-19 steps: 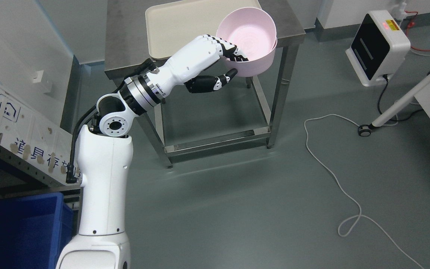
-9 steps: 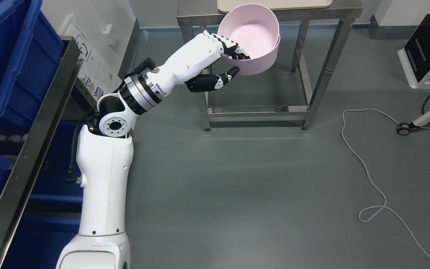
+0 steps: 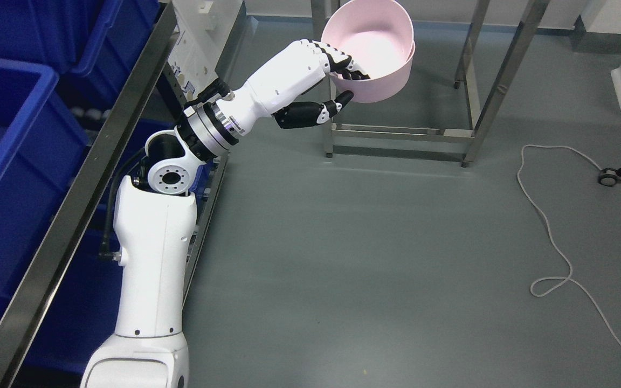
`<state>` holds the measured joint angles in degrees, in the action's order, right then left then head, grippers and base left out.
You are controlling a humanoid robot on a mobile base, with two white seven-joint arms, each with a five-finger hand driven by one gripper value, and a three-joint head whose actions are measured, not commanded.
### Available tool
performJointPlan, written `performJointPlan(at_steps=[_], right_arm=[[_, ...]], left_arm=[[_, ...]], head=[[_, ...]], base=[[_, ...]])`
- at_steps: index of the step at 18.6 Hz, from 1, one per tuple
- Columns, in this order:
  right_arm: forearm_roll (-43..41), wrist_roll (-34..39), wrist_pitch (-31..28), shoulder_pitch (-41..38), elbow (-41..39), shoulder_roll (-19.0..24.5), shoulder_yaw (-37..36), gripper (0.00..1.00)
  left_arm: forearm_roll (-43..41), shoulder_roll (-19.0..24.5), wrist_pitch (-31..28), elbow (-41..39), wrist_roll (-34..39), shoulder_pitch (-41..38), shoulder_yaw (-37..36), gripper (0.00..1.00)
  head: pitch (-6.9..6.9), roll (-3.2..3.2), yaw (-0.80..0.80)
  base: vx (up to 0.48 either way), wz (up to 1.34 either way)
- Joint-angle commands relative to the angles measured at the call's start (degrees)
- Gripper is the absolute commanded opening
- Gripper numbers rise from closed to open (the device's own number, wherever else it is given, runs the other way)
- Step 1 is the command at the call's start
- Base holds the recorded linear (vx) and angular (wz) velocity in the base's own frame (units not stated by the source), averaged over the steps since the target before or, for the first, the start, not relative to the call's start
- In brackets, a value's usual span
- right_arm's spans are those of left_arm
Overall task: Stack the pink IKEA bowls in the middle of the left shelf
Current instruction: 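Carry the stacked bowls in the left hand while turning toward the blue bins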
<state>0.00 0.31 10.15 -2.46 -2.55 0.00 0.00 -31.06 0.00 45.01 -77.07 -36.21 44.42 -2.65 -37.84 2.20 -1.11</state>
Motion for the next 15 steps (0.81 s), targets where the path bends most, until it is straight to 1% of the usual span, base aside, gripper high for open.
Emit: performJointPlan(at_steps=[1, 5, 9, 12, 15], right_arm=[[0.44, -0.05, -0.04, 0.00, 0.01, -1.00, -0.62, 1.00], [0.44, -0.05, -0.04, 0.00, 0.01, -1.00, -0.62, 1.00], [0.44, -0.05, -0.04, 0.00, 0.01, -1.00, -0.62, 1.00], [0.44, -0.05, -0.04, 0.00, 0.01, -1.00, -0.62, 1.00], [0.44, -0.05, -0.04, 0.00, 0.01, -1.00, -0.62, 1.00]], left_arm=[[0.21, 1.00, -0.01, -0.19, 0.61, 1.37, -0.07, 0.07], [0.21, 1.00, -0.01, -0.28, 3.25, 5.58, -0.07, 0.07], [0.30, 1.00, -0.54, -0.28, 3.51, 10.68, -1.56, 0.07], [0.30, 1.00, -2.38, -0.28, 3.51, 13.84, -1.74, 0.07], [-0.13, 1.00, -6.68, -0.45, 2.90, 15.96, -3.06, 0.07]], head=[[0.00, 0.00, 0.00], [0.00, 0.00, 0.00], [0.00, 0.00, 0.00], [0.00, 0.00, 0.00], [0.00, 0.00, 0.00]], base=[[-0.301, 0.40], [-0.314, 0.50], [-0.287, 0.60], [-0.301, 0.64], [-0.253, 0.80]])
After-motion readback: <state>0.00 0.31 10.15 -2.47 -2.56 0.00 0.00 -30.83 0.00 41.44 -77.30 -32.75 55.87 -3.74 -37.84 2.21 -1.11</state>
